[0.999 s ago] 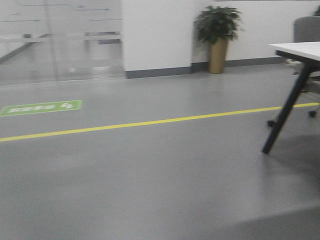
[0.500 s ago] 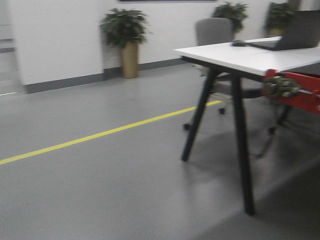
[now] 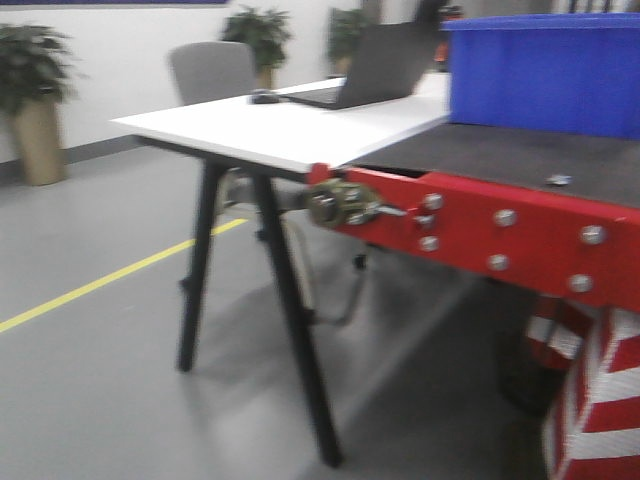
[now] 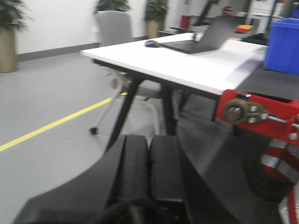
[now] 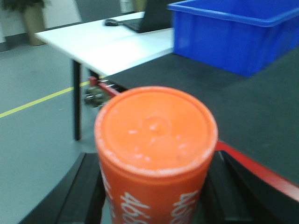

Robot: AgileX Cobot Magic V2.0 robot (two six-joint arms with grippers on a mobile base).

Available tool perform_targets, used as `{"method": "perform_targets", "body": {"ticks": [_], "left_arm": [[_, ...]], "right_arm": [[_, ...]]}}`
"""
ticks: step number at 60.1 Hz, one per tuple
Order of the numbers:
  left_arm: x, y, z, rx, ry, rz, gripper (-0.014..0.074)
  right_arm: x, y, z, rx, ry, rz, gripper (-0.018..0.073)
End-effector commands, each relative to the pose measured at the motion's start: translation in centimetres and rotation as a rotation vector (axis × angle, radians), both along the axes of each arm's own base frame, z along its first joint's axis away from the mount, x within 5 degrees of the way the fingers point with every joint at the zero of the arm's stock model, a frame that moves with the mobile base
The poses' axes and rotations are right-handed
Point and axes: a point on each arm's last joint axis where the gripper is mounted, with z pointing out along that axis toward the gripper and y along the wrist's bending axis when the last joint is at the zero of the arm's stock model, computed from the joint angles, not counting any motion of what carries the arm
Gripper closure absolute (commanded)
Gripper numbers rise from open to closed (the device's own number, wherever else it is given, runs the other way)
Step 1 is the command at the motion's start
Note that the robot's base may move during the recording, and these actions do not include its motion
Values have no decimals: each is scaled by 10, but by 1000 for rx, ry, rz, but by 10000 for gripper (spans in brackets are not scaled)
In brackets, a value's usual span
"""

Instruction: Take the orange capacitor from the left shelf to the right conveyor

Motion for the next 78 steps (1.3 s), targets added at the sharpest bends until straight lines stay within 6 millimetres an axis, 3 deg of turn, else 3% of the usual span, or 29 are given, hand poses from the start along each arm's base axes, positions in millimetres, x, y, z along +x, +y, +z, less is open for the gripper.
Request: {"method": "perform_targets", "body": {"ticks": [1,78], "left_arm": [[-2,0,11,-13,-110,-5,701],[-2,0,11,-13,-110,-5,701]], "right_arm": [[1,0,15,-7,-103,-3,466],[1,0,15,-7,-103,-3,466]]}}
